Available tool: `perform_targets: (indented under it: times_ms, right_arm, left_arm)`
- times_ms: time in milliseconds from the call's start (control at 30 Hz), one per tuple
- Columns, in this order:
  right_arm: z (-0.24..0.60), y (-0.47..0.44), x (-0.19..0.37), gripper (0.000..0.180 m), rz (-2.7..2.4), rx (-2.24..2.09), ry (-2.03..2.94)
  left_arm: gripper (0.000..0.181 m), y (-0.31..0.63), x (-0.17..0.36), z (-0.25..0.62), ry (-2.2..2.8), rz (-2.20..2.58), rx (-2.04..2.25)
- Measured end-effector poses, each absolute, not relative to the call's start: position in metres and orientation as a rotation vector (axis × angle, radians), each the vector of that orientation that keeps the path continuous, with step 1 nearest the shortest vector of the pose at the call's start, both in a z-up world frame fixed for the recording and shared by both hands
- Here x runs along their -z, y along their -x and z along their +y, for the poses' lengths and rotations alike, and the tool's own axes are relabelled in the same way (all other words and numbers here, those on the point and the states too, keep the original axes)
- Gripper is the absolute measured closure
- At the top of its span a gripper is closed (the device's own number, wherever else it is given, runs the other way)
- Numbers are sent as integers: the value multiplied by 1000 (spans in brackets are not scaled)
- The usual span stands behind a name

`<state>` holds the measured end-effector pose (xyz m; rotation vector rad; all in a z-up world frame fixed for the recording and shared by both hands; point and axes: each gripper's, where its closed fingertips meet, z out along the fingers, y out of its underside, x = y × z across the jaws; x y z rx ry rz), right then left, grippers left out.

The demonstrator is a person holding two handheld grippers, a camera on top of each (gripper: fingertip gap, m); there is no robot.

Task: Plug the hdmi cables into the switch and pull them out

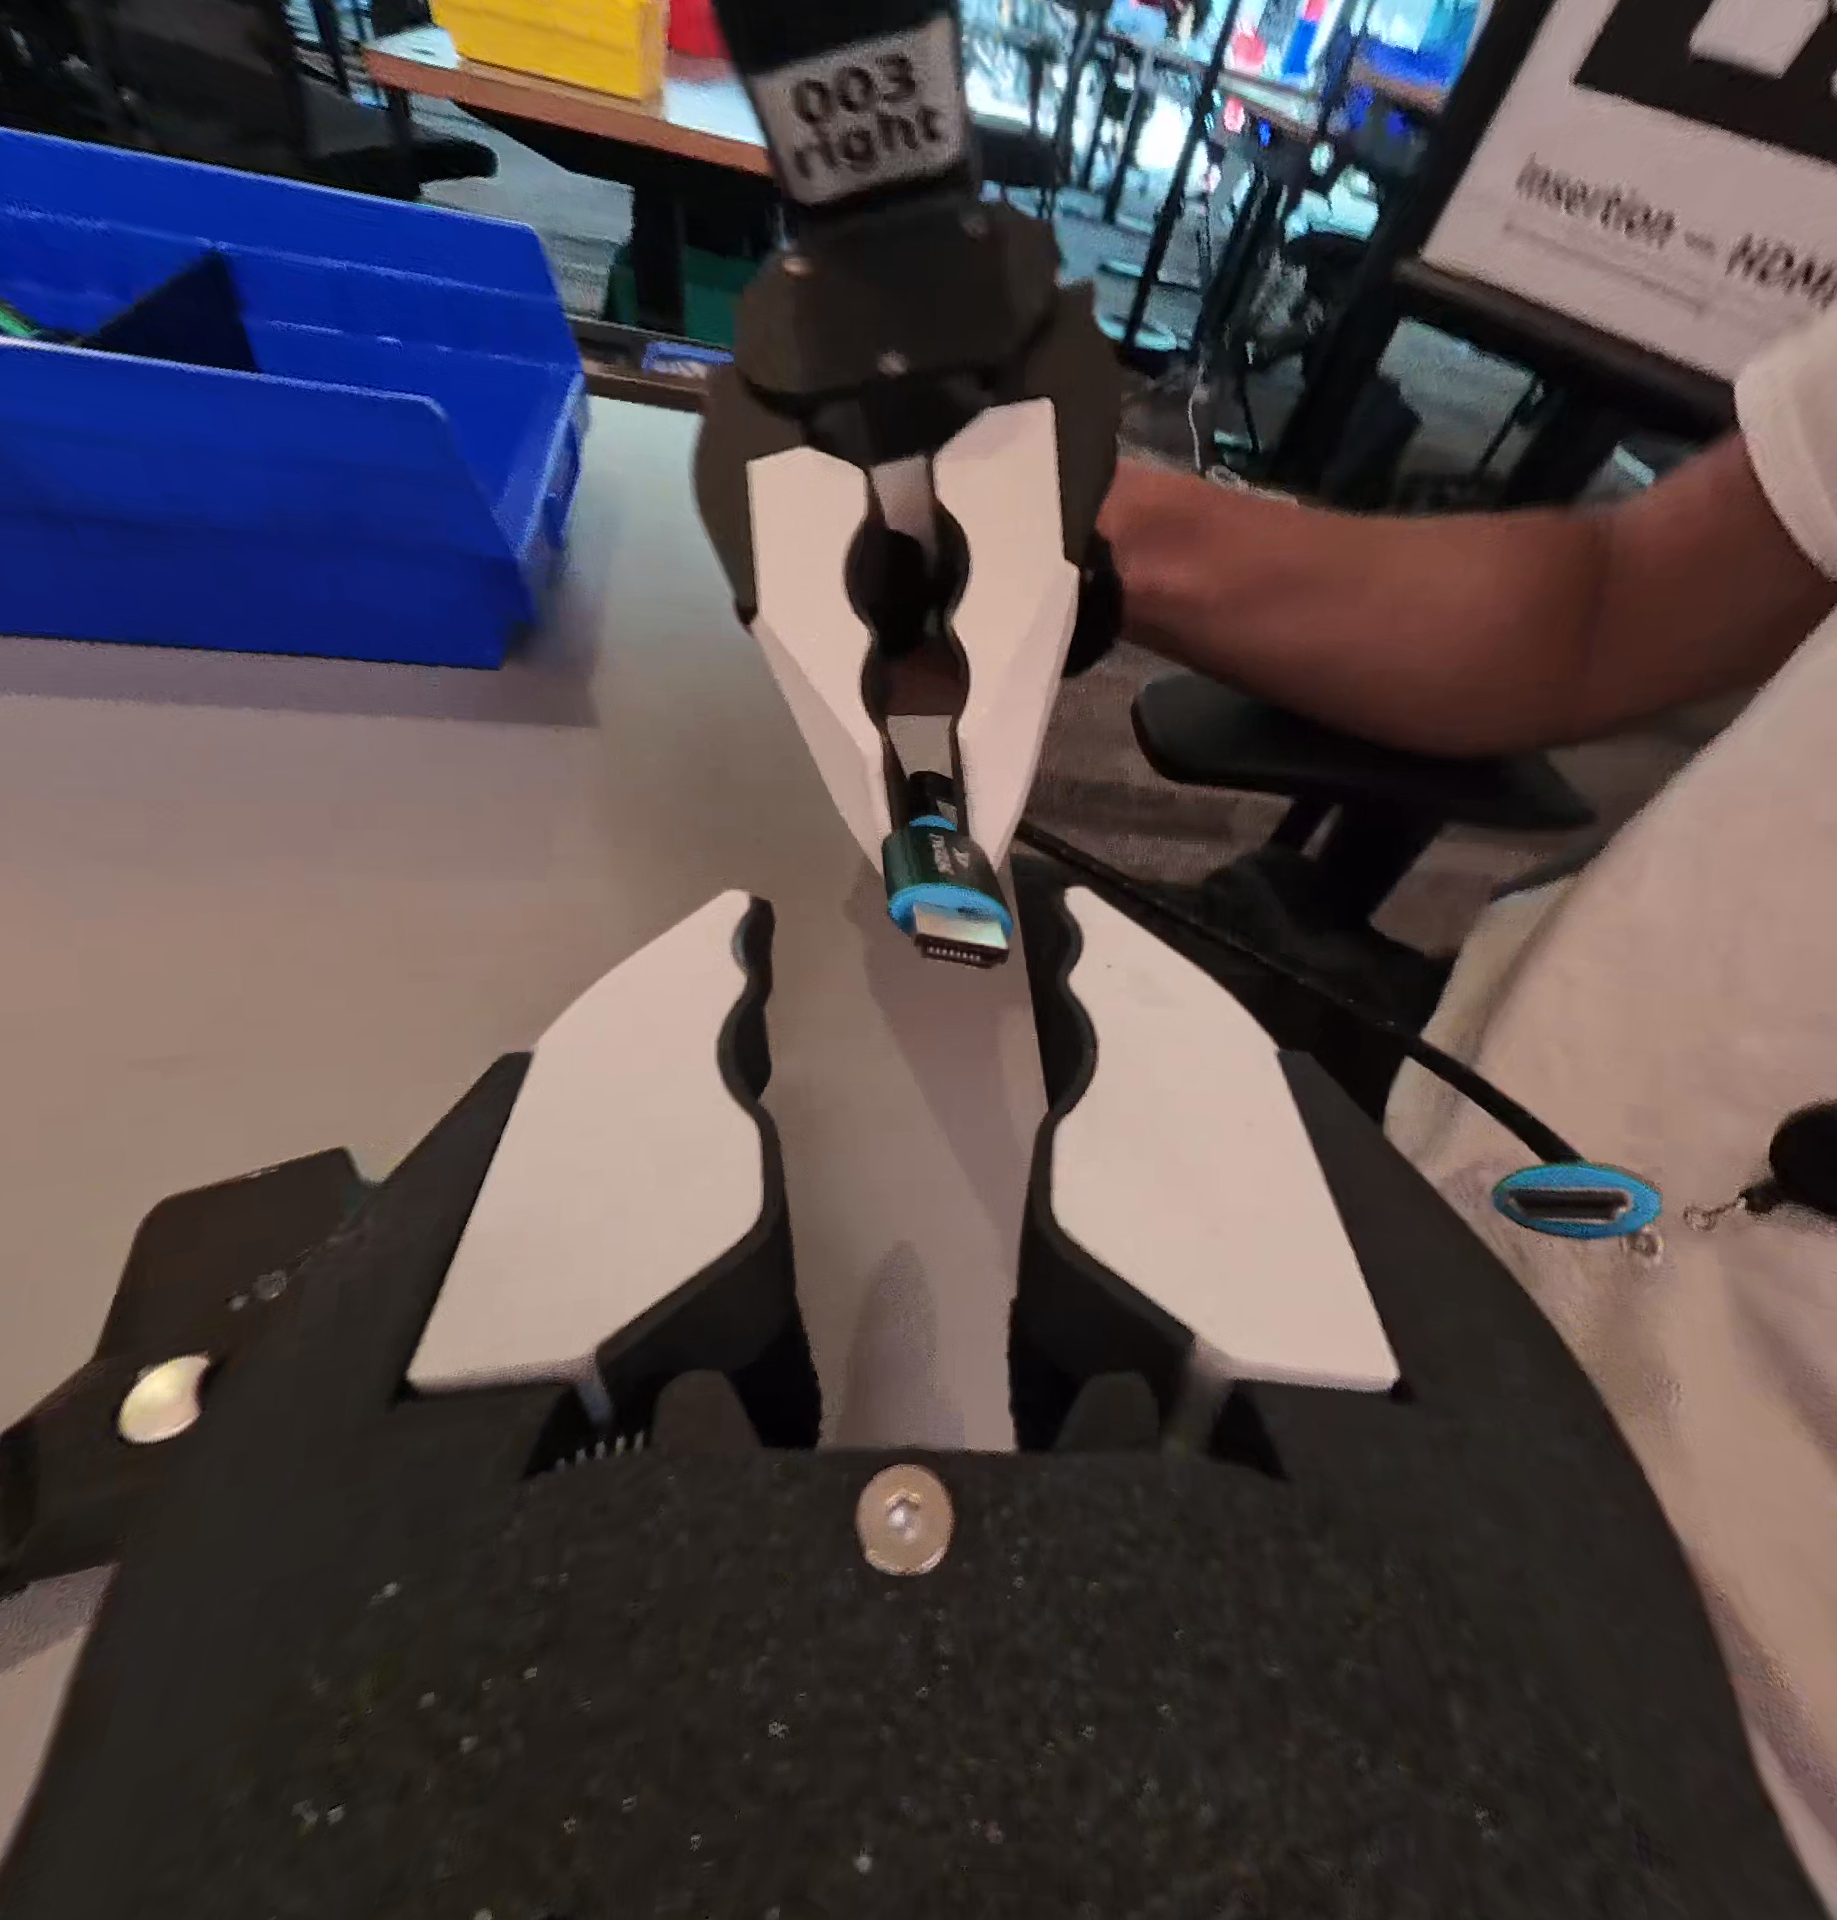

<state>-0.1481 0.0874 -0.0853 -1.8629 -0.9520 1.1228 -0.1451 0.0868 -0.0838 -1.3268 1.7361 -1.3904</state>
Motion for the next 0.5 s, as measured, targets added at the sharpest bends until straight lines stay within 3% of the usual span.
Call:
perform_targets:
  times_ms: [100,300,500]
  right_arm:
    - [82,153,95,170,-1004,-1120,1912]
    - [88,153,102,169,-1012,-1055,1899]
    - [114,124,66,152,-845,-893,1590]
  left_arm:
    - [156,147,89,77,1267,1827,1284]
    - [159,148,98,85,1321,1861,1115]
    - [159,162,69,121,1452,1518,1437]
